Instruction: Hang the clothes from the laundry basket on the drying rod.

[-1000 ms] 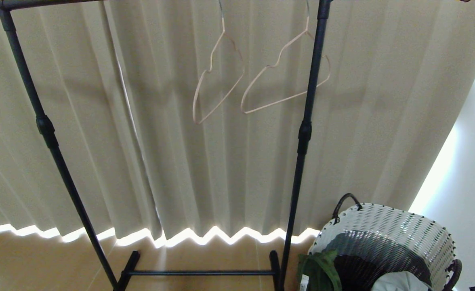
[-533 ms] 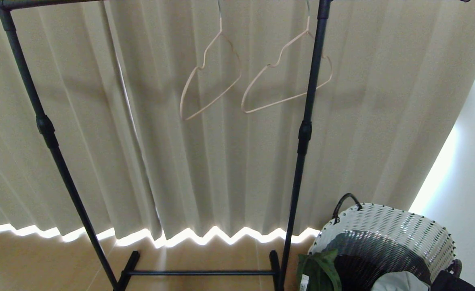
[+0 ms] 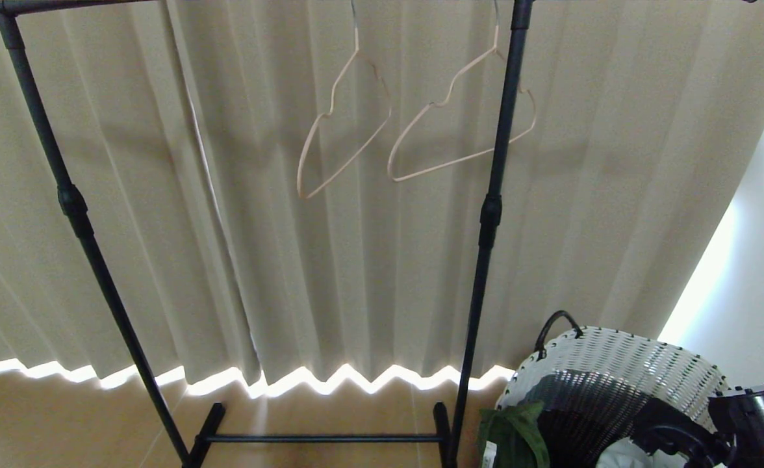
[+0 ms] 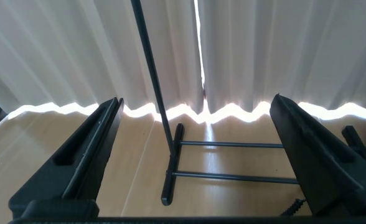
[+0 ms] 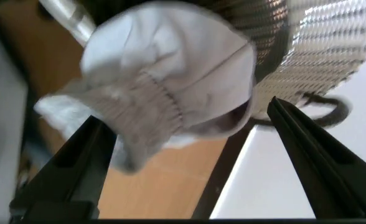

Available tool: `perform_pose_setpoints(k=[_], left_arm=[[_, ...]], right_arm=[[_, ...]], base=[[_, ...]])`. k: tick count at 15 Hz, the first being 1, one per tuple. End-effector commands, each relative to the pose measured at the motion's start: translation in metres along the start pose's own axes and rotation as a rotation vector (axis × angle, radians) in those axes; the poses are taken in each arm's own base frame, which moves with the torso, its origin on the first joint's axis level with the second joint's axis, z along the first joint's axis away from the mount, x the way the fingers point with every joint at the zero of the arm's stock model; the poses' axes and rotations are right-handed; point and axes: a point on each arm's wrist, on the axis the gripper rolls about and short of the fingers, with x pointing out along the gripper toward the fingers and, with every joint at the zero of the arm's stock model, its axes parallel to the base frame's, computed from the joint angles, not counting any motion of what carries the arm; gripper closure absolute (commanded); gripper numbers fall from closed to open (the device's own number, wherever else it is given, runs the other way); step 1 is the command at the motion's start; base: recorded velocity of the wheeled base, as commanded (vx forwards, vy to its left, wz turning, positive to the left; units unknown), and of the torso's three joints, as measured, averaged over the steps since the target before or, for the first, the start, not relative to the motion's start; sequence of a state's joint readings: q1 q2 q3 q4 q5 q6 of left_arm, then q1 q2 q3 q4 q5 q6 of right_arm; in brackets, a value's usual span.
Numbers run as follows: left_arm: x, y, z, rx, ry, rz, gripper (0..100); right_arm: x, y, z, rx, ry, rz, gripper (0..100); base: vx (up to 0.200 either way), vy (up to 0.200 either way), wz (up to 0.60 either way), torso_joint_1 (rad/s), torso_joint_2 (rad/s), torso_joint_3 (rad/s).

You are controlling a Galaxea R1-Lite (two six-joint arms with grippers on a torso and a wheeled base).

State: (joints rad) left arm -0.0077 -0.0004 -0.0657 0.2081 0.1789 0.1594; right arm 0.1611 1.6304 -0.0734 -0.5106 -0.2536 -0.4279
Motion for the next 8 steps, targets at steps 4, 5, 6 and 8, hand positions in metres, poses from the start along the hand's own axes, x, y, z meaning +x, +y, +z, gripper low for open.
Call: perform_pose_setpoints(k=[4,5,6,8], left_arm=[[0.000,0.000,0.000,0.000,-0.001,0.001,0],[0.000,0.000,0.000,0.000,-0.001,0.001,0],[0.000,0.000,0.000,0.000,-0.001,-0.001,0],[0.000,0.000,0.000,-0.002,-0.001,-0.001,0]], right_arm=[[0.007,0.004,-0.005,-0.013,0.052,0.001,100],[0.005,0.003,-0.004,-0.006,0.037,-0.013,100],[-0.007,-0.001,-0.003,0.013,-0.031,-0.046,100],[-0.029,-0.006,-0.006,0.045,-0.152,-0.099,100]], base=[[0.000,0.000,0.00,0.000,0.00,0.000],[0.000,0.000,0.00,0.000,0.00,0.000],[0.000,0.000,0.00,0.000,0.00,0.000],[0.000,0.000,0.00,0.000,0.00,0.000]])
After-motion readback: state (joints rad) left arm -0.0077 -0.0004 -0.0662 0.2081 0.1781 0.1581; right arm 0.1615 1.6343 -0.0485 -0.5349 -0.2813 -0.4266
